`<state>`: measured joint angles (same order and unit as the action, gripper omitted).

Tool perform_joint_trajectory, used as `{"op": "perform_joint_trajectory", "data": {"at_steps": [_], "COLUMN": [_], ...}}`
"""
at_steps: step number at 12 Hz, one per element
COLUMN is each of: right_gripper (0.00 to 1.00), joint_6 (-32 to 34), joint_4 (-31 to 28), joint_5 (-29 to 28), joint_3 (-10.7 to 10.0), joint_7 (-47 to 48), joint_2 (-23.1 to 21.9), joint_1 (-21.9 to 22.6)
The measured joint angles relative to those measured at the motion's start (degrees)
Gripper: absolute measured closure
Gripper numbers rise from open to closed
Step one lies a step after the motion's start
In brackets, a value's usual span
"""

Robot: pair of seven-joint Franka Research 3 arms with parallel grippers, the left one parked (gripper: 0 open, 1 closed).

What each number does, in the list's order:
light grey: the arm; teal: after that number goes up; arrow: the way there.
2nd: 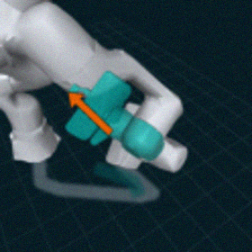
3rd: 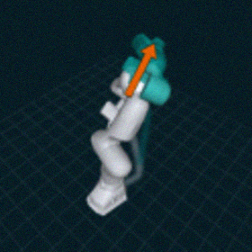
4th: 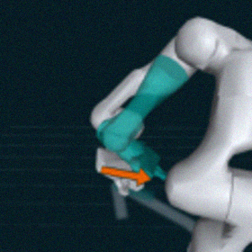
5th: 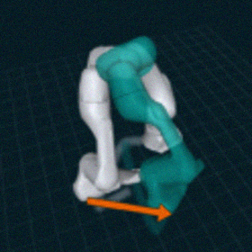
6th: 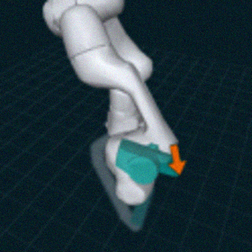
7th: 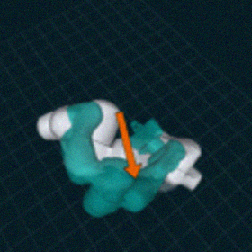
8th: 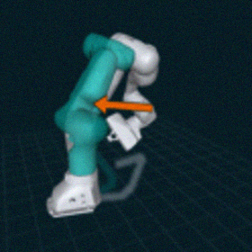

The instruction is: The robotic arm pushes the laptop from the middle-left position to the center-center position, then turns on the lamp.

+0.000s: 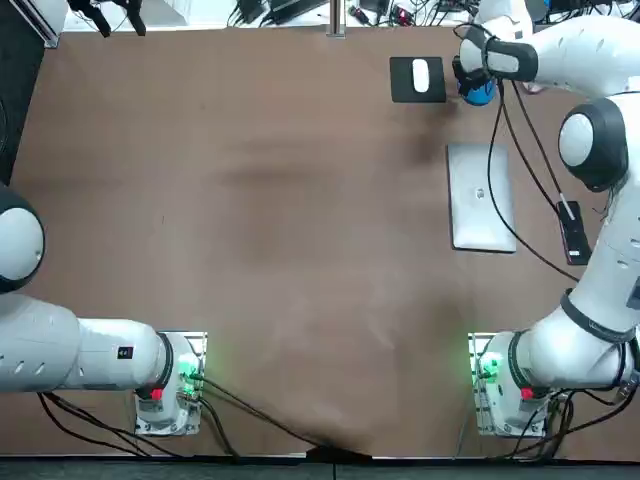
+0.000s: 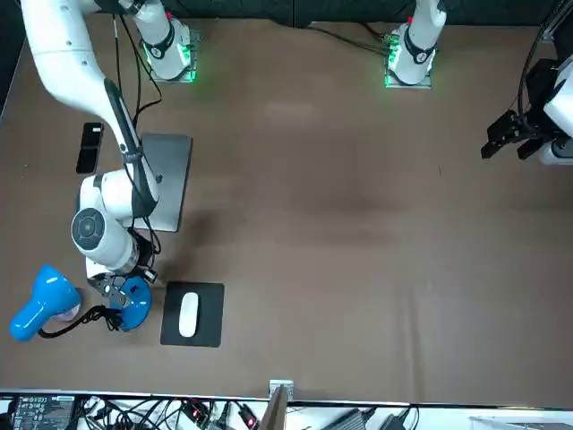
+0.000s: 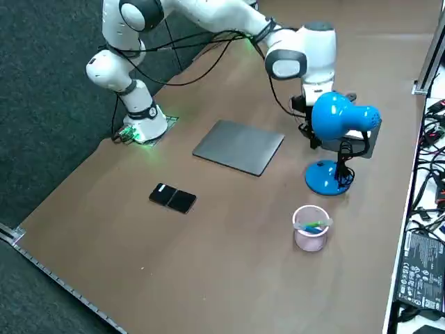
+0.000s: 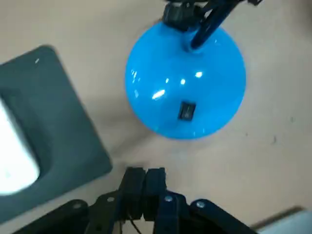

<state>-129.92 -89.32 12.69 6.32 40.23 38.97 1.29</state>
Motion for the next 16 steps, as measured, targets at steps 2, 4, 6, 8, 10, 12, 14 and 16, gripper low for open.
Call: {"op": "perform_joint_trajectory", "data": {"at_steps": [2, 4, 6, 8, 10, 12, 14, 16], "right_gripper": [0.89, 0.88, 0.87, 0.85, 0.81, 0.76, 0.73, 0.62], "joint_6": [4.07, 7.25, 10.3, 14.12, 17.12, 20.16, 23.68, 26.22], "joint_4": [-0.01, -0.22, -0.72, -1.06, -1.18, -1.26, -1.31, -1.35], "joint_5": [-0.07, -0.36, -0.96, -1.63, -4.97, -6.97, -7.61, -7.97], "joint_3": [1.49, 2.4, 2.64, 2.65, 2.58, 2.45, 2.34, 2.28], "joint_7": [-1.17, -3.65, -5.99, -10.92, -17.65, -24.74, -31.42, -34.22], "joint_2": [-2.06, -4.61, -7.64, -11.17, -14.76, -18.22, -21.4, -24.36], "joint_1": [0.04, 0.09, 0.1, 0.04, -0.57, -2.21, -4.41, -5.8]}}
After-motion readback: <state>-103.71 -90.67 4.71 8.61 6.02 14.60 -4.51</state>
